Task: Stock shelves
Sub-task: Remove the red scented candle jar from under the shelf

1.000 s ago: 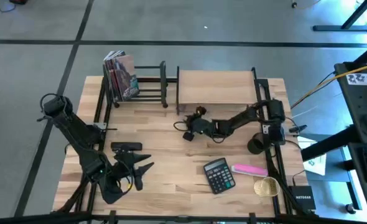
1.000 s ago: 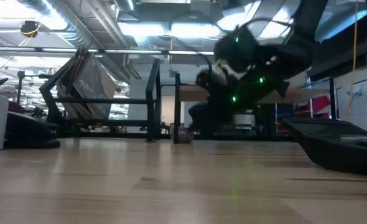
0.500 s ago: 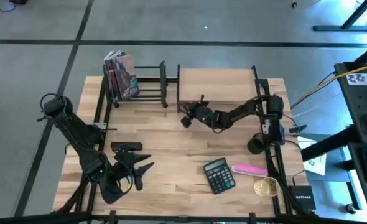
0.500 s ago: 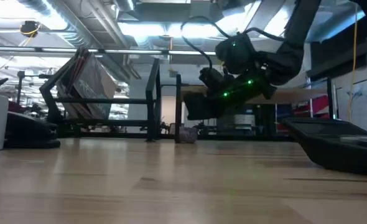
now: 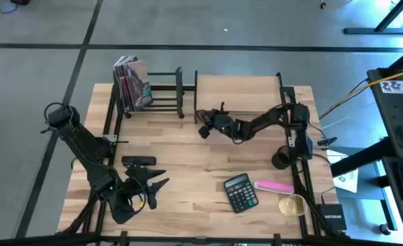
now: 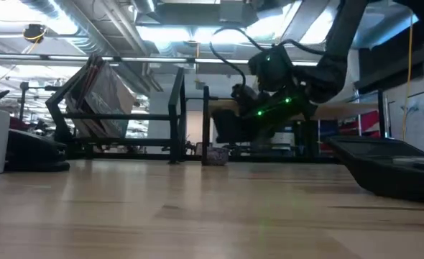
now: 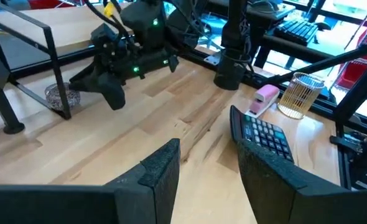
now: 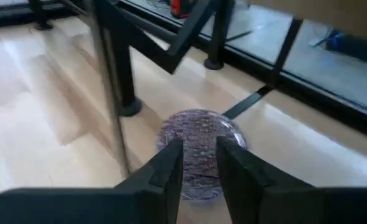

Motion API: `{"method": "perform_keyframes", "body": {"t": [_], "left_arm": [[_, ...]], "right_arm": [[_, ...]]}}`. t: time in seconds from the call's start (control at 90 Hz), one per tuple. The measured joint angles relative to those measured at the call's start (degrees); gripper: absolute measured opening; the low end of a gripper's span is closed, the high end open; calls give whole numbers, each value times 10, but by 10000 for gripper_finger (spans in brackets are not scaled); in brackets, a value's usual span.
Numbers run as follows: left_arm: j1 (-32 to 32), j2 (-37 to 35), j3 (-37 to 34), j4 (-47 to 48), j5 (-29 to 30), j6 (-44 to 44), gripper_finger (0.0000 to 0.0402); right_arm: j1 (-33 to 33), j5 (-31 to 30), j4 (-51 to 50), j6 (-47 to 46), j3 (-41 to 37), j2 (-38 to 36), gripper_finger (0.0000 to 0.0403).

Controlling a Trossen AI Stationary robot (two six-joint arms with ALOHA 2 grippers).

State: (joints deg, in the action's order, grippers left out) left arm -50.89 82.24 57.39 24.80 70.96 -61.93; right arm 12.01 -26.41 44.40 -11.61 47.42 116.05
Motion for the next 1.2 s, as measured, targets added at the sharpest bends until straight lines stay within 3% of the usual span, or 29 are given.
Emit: {"method": "perform_keyframes", "body": {"t": [0.244, 0.511, 0.722, 0.933, 1.078, 1.2], "left_arm": [[0, 0, 0, -2, 0, -4, 143], [0, 0, 0, 0, 0, -9, 143], [0, 0, 0, 0, 0, -9, 143], [0, 0, 0, 0, 0, -8, 143], [0, 0, 0, 2, 0, -4, 143], [0, 0, 0, 2, 0, 7, 143]], "right_arm": [[-13, -5, -14, 5, -1, -3, 81], [-32, -17, -129, 0, -3, -24, 81], [-71, -28, -153, 16, -3, -45, 81], [-125, -115, -240, 59, -3, -89, 81], [-144, -162, -313, 8, -4, -100, 82], [-150, -158, -279, -57, -43, -96, 104]]}}
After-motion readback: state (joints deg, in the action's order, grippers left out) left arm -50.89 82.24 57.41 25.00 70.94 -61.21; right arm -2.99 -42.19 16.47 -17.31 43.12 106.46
